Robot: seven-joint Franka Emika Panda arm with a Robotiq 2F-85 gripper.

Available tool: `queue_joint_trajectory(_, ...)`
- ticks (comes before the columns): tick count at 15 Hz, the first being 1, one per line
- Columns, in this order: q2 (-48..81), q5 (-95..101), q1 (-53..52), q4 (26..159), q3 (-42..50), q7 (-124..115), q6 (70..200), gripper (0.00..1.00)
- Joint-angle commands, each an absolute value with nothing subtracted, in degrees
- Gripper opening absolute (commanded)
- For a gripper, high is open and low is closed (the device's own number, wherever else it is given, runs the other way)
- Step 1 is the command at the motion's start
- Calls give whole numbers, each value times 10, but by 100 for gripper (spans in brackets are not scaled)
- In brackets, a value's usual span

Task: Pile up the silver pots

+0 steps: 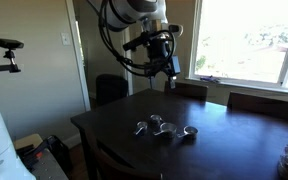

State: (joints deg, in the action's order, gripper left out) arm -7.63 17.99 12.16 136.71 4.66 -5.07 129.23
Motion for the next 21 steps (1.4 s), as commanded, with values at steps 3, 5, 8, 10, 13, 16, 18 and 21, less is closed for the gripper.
queue_joint_trajectory(3,32,181,91,1293,53,-56,1278,100)
queue_joint_trajectory(5,22,182,89,1308,58,-54,1291,100)
queue_joint_trajectory(8,38,183,86,1300,59,-55,1292,100)
queue_joint_trajectory(10,36,183,87,1300,60,-55,1292,100)
queue_joint_trajectory(13,58,205,81,1299,56,-47,1296,100)
queue_joint_trajectory(16,105,221,66,1286,50,-18,1290,100)
queue_joint_trajectory(18,129,232,54,1284,49,-9,1297,100)
queue_joint_trajectory(21,162,242,40,1280,47,8,1313,100)
